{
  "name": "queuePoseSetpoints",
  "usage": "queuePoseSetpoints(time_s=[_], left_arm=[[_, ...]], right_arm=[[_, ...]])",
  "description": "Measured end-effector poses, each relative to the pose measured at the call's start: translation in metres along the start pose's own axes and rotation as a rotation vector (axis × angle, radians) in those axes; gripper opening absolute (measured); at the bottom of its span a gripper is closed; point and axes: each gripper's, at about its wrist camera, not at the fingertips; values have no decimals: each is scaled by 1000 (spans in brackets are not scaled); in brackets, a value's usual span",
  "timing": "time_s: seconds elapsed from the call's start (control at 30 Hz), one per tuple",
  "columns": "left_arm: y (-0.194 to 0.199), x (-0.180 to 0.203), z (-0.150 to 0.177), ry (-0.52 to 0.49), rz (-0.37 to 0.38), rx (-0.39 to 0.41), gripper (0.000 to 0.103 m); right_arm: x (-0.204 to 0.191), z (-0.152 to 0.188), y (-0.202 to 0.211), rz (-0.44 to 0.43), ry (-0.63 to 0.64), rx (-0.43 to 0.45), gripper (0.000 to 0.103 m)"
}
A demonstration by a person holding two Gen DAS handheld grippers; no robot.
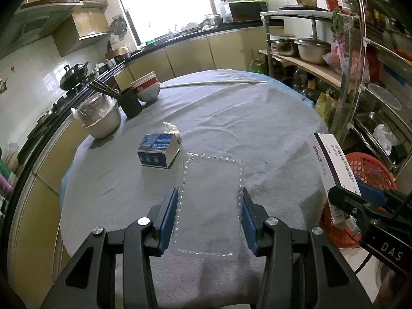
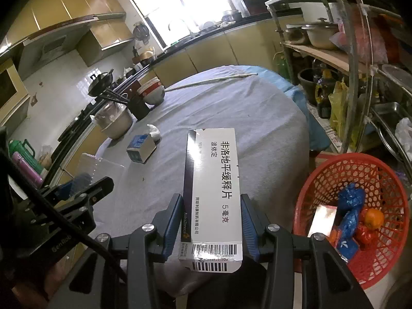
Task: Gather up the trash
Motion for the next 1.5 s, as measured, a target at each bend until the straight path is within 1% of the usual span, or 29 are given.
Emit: queuePoseSetpoints(time_s=[0.33,0.6,1.27,1.5], left_arm=[[0,8,-3,-26,11,2,48],[-1,24,-7,-58,30,2,48],[4,80,-23,-174,85,26,49],[7,98,-28,-215,102,37,49]], right_arm=[[7,-2,4,-1,-19,2,47],[17,-3,8,10,-44,10,47],[63,-8,25,52,-133,43,47],[87,-7,36,76,-178,55,47]])
Point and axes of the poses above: each gripper's, at about its wrist camera, not at the fingertips, and y roughly against the way its jaws point, x to its right, z to its underside, and after that the axes turned 10 degrees about -y, right-handed
